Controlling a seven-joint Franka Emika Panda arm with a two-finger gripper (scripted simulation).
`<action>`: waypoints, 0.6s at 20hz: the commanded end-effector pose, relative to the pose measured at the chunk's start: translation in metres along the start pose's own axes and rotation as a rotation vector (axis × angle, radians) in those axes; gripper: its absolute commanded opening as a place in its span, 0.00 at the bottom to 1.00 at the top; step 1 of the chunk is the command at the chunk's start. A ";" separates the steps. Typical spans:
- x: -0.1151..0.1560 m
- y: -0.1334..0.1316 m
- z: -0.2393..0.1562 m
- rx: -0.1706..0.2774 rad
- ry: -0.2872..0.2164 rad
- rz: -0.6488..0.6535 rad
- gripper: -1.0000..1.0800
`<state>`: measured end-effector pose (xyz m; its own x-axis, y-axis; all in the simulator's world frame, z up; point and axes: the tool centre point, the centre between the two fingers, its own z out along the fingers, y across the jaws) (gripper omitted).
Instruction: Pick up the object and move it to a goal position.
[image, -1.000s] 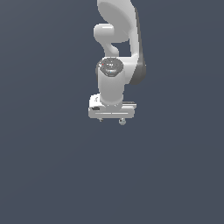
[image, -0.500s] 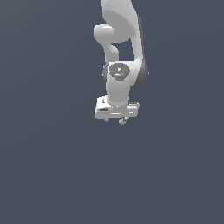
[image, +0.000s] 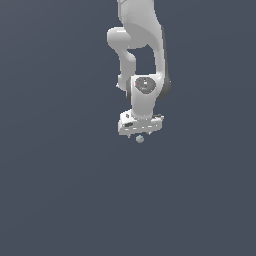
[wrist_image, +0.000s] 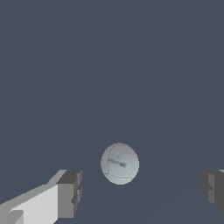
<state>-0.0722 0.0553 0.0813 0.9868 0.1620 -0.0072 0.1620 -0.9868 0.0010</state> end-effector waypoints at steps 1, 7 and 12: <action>-0.006 -0.006 0.005 0.000 0.004 -0.016 0.96; -0.011 -0.011 0.010 0.001 0.007 -0.030 0.96; -0.011 -0.010 0.015 0.001 0.006 -0.028 0.96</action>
<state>-0.0842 0.0640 0.0693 0.9819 0.1896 -0.0006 0.1896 -0.9819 0.0000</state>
